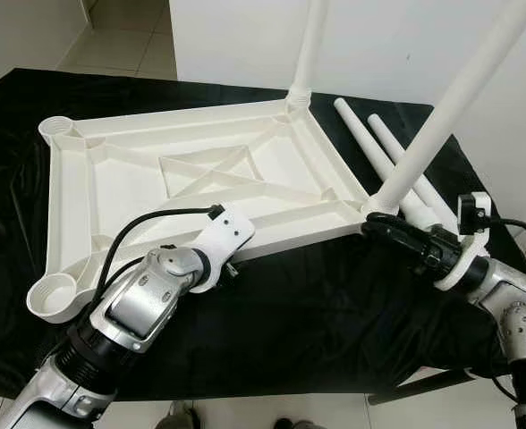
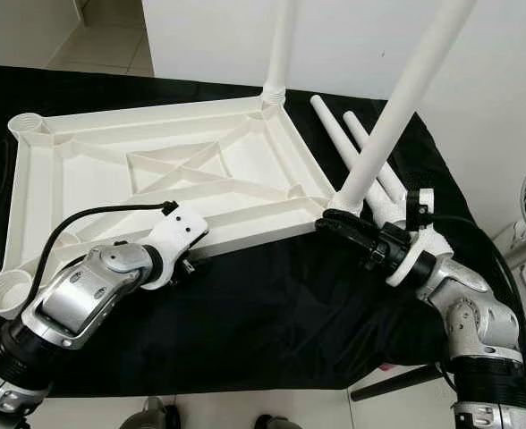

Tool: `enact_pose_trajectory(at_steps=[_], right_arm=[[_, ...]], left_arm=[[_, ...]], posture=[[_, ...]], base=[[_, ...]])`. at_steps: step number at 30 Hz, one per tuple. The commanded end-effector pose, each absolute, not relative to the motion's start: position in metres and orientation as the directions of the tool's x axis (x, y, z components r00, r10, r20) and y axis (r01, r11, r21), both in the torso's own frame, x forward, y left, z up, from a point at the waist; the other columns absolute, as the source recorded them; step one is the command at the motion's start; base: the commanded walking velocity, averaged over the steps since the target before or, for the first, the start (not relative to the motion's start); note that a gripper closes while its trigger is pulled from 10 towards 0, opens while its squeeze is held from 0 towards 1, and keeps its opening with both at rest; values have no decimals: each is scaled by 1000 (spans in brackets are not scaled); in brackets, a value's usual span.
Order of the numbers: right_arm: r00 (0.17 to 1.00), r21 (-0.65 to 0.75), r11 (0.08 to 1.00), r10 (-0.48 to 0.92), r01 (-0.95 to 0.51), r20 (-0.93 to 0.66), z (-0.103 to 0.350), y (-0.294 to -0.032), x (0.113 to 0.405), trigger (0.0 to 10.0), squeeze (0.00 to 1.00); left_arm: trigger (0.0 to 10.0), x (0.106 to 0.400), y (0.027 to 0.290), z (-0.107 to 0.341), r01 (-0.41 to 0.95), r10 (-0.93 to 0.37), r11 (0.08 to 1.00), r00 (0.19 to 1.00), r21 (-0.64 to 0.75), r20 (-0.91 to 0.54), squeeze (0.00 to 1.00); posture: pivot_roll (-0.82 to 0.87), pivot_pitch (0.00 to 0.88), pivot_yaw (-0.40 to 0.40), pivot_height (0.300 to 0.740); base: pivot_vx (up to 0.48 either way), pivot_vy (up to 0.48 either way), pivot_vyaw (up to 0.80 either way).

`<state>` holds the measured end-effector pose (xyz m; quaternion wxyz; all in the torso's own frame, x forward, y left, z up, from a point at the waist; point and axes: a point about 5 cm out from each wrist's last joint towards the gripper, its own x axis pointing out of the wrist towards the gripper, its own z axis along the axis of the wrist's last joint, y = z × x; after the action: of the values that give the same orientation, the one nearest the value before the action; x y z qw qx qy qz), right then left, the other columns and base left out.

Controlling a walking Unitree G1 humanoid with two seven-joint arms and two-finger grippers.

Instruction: Building children table

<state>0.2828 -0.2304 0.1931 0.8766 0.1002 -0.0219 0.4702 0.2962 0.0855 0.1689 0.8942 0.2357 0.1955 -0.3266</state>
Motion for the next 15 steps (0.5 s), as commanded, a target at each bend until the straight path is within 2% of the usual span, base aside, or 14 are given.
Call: enact_pose_trajectory(at_steps=[1, 8, 11, 14, 15], right_arm=[[575, 163, 553, 804, -817, 149, 194, -233, 280, 10000, 0], [593, 164, 571, 789, -805, 164, 193, -230, 279, 10000, 0], [630, 170, 607, 750, -777, 203, 192, -220, 275, 10000, 0], [630, 170, 607, 750, -777, 203, 192, -220, 275, 10000, 0], [654, 159, 635, 726, -756, 213, 192, -214, 275, 10000, 0]], left_arm=[[0, 297, 84, 169, 658, -489, 700, 725, 278, -485, 0], [0, 295, 80, 172, 653, -505, 718, 727, 240, -465, 0], [0, 295, 76, 174, 626, -500, 751, 747, 209, -439, 0], [0, 295, 76, 174, 626, -500, 751, 747, 209, -439, 0], [0, 296, 74, 175, 612, -495, 766, 757, 195, -427, 0]], posture=[[22, 142, -46, 740], [18, 142, -46, 740], [18, 142, -46, 740], [18, 142, -46, 740], [18, 142, -46, 740]], base=[[0, 0, 0], [0, 0, 0], [0, 0, 0], [0, 0, 0], [0, 0, 0]])
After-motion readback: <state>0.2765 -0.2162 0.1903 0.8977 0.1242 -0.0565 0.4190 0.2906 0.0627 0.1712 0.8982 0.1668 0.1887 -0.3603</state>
